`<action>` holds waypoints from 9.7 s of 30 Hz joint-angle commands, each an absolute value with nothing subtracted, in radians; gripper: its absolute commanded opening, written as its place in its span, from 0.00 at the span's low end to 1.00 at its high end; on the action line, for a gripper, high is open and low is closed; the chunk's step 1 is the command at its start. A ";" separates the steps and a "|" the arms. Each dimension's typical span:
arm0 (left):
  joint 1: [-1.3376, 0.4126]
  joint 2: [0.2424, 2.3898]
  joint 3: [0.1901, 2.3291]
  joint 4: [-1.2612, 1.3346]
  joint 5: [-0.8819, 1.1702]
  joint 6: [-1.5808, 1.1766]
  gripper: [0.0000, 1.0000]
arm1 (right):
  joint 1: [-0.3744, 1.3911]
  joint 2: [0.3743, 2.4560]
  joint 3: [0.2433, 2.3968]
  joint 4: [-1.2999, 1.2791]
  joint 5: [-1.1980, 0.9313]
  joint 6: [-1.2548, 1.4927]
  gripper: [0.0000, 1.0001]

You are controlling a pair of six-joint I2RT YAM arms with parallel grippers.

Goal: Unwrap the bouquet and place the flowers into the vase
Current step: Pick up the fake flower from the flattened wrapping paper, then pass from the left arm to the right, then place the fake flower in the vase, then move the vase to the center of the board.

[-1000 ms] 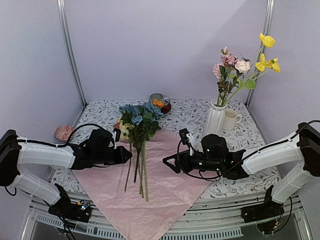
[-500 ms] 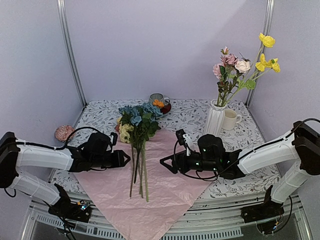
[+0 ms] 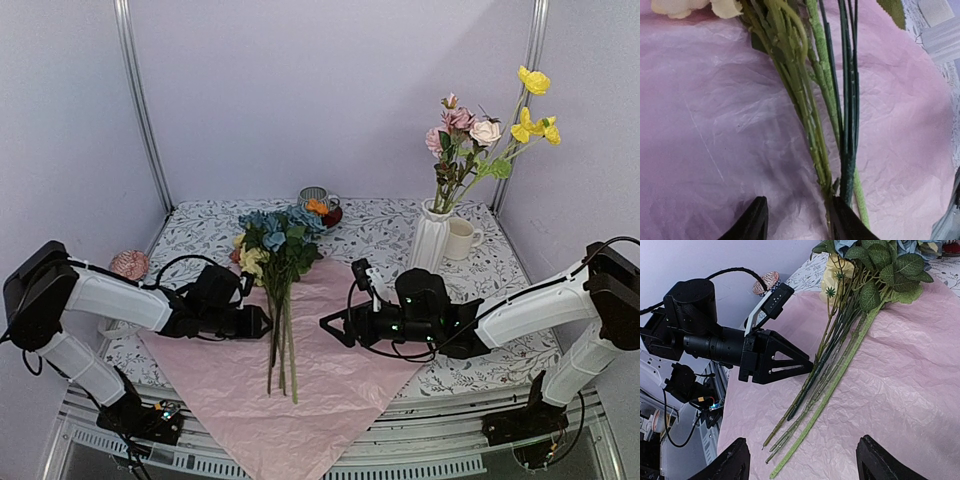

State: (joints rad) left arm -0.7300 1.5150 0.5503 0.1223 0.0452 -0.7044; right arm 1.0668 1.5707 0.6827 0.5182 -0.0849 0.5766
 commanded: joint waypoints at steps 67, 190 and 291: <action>-0.718 0.514 0.273 0.583 0.483 -0.525 0.00 | 1.220 1.574 1.022 0.539 -0.105 0.374 0.70; -0.807 0.556 0.224 0.616 0.395 -0.448 0.98 | 0.693 1.021 0.651 1.006 0.362 -0.131 0.02; -0.807 0.477 0.209 0.552 0.374 -0.452 0.98 | 0.478 1.656 0.454 1.148 0.126 0.096 0.99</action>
State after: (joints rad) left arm -0.7967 0.4866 0.2142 0.5591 0.3832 -0.4709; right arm 0.4934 1.6176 0.4049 1.0836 0.1829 0.1280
